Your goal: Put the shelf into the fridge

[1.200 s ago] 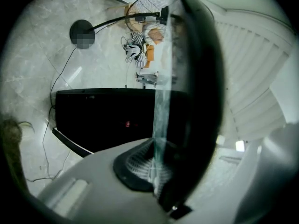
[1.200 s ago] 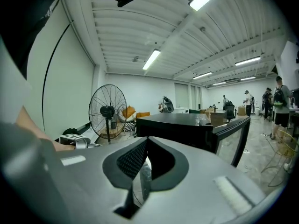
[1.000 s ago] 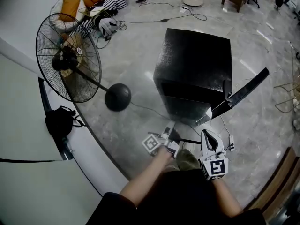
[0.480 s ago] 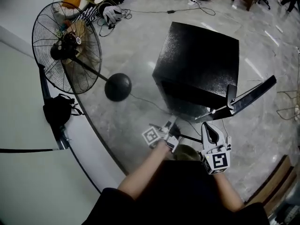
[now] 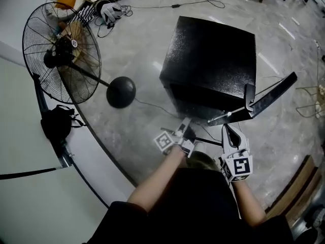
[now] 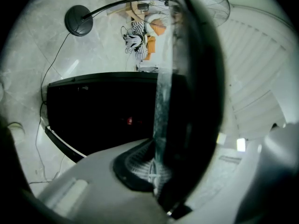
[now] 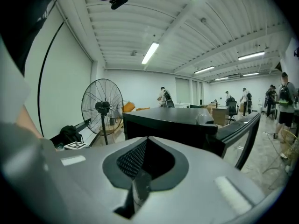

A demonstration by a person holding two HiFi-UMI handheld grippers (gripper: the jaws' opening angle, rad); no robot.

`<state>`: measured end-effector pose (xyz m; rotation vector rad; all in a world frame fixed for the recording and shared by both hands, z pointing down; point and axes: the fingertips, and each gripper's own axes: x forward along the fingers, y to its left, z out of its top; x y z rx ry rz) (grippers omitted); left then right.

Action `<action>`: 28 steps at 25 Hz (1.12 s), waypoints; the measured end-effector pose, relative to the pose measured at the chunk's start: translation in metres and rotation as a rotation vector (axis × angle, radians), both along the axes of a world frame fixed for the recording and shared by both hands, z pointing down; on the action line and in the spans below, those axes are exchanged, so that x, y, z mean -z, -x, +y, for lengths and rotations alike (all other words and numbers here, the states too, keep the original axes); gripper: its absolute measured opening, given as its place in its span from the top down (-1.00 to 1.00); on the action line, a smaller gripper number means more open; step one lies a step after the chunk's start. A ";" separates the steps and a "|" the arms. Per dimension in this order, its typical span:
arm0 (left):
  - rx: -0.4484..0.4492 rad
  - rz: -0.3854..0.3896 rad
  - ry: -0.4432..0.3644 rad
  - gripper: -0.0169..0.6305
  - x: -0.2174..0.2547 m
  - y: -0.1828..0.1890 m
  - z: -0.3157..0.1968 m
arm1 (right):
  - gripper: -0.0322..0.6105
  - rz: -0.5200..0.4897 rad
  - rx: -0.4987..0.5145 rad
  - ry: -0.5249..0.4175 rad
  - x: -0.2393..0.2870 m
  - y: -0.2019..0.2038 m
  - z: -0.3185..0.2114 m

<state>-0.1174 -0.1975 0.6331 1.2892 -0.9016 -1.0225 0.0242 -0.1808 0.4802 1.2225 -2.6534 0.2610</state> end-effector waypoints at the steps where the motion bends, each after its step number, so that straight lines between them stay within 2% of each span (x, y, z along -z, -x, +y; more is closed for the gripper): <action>1: -0.007 -0.004 -0.003 0.89 0.000 0.000 0.000 | 0.90 -0.001 -0.018 -0.004 0.002 -0.001 0.001; 9: -0.022 0.008 0.008 0.89 -0.013 -0.002 -0.009 | 0.90 -0.043 -0.061 -0.017 0.012 0.005 0.007; 15: -0.019 0.025 0.000 0.89 -0.018 0.003 -0.020 | 0.90 -0.022 -0.107 -0.021 0.000 0.000 0.008; 20: -0.033 0.010 -0.002 0.89 -0.027 0.004 -0.024 | 0.90 -0.027 -0.156 -0.024 0.000 -0.006 0.007; 24: -0.017 0.049 -0.014 0.90 -0.026 0.002 -0.032 | 0.90 -0.019 -0.177 -0.019 -0.005 -0.009 0.004; 28: -0.012 0.041 0.006 0.90 -0.033 0.000 -0.032 | 0.90 -0.014 -0.194 -0.012 -0.006 -0.010 0.002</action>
